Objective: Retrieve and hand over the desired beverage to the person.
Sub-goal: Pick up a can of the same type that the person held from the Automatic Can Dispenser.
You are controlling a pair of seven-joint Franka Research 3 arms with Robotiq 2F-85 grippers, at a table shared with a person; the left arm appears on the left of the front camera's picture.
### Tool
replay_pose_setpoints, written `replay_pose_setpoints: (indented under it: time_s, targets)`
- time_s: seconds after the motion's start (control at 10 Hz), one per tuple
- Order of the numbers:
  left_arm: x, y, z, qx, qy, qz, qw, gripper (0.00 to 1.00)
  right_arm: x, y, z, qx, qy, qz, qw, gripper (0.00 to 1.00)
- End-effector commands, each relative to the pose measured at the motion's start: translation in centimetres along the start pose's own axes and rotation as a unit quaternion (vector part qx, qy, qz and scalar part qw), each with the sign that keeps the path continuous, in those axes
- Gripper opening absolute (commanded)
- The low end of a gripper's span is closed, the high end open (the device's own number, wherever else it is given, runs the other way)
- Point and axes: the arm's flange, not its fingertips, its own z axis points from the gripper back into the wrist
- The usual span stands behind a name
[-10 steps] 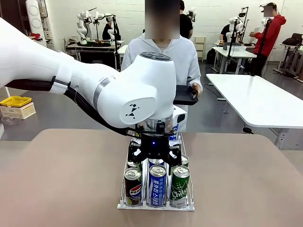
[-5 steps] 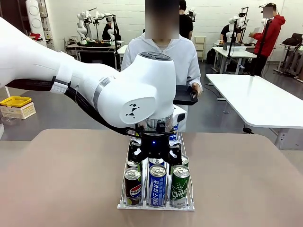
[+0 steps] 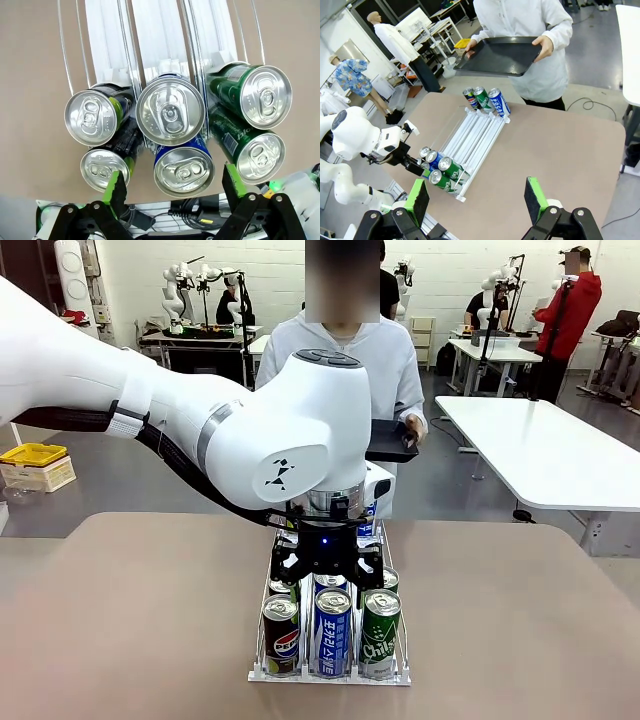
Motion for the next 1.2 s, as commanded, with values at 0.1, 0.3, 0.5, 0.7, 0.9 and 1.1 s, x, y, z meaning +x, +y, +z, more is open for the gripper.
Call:
replay_pose_setpoints:
  time_s: [0.1, 0.3, 0.5, 0.7, 0.9, 1.1]
  targets:
    - [0.0, 0.0, 0.0, 0.000, 0.000, 0.000, 1.000, 1.00, 0.2, -0.1, 0.0, 0.014, -0.008, 0.003, 1.000, 1.00]
    - [0.3, -0.5, -0.4, 0.002, 0.001, 0.003, 1.000, 1.00, 0.2, -0.1, 0.0, 0.014, -0.008, 0.003, 1.000, 1.00]
    - [0.5, -0.5, -0.5, -0.002, 0.000, 0.006, 1.000, 1.00, 0.2, -0.1, 0.0, 0.014, -0.008, 0.003, 1.000, 1.00]
    - [0.6, -0.7, -0.8, -0.002, 0.002, 0.006, 1.000, 1.00, 0.2, -0.1, 0.0, 0.014, -0.008, 0.003, 1.000, 1.00]
    - [0.8, -0.7, -1.1, 0.001, 0.004, 0.007, 1.000, 1.00, 0.2, -0.1, 0.0, 0.014, -0.008, 0.003, 1.000, 1.00]
    - [0.8, -0.6, -1.3, 0.000, 0.008, 0.007, 1.000, 1.00, 0.2, -0.1, 0.0, 0.014, -0.008, 0.003, 1.000, 1.00]
